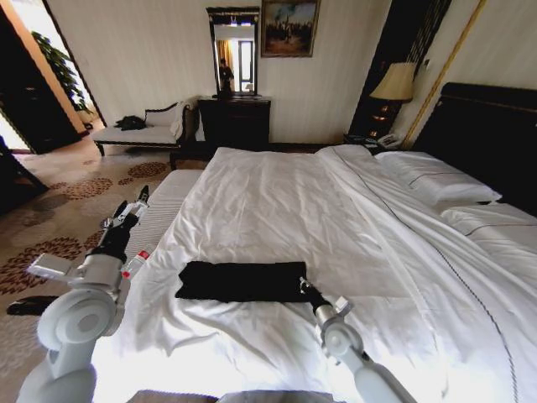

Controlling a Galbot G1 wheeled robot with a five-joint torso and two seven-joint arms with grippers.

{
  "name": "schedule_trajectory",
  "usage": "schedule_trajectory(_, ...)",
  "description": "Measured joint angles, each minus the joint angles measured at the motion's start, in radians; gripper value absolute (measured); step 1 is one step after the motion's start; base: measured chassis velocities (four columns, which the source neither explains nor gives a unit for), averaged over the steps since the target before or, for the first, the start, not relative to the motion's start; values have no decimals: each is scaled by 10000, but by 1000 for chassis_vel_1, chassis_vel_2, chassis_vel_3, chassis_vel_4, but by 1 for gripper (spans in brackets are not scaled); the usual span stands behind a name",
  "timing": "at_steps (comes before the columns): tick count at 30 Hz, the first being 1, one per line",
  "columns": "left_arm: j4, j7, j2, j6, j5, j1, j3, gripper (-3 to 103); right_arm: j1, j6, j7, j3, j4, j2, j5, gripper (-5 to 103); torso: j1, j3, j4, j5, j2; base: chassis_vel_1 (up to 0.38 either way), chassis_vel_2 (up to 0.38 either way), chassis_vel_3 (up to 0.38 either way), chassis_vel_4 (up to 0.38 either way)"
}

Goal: Fold the clothes on the bed.

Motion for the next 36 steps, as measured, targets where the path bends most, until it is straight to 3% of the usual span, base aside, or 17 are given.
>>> schedule_trajectory(1, 5, -8, 32, -2, -9, 14, -65, 100, 198, -175, 240, 276, 155, -447, 178, 4, 0, 0, 0, 0, -1, 0, 0, 0, 0)
schedule_trajectory(8, 30, -51, 35, -4, -60, -46, -147, 100, 583, -459, 428, 1078, 765, -1349, 932, 4, 0, 0, -2, 0, 0, 0, 0, 0, 0)
schedule_trajectory(12, 89, -68, 11, -4, -65, -41, -191, 100, 816, -687, 352, 1056, 1308, -1609, 1196, 4, 0, 0, -2, -1, 0, 0, 0, 0, 0)
schedule_trajectory(14, 134, -93, 11, -4, -65, -29, -241, 100, 1166, -846, -23, 538, 1772, -1655, 1216, 4, 0, 0, 0, -2, 0, 0, 0, 0, 0)
schedule_trajectory(17, 206, -151, 61, 11, -55, -50, -199, 100, 1499, -898, -534, -238, 2071, -1306, 899, 4, 0, 0, 5, 0, 0, 0, 0, 0, 0)
schedule_trajectory(22, 269, -167, 155, 33, -40, -30, -141, 100, 1700, -911, -695, -1076, 2137, -799, 381, 4, 0, 0, -3, -2, 0, 0, 0, 0, 0)
schedule_trajectory(26, 289, -188, 231, 42, -105, 75, -380, 100, 2055, -914, -741, -2237, 1484, -89, -212, 4, 0, 0, 2, -1, 0, 0, 0, 0, 0)
schedule_trajectory(36, 282, -217, 169, 66, -141, 278, -607, 100, 3112, -902, -825, -4123, 65, 1065, -557, 4, 0, 0, 1, -2, 0, 0, 0, 0, 0)
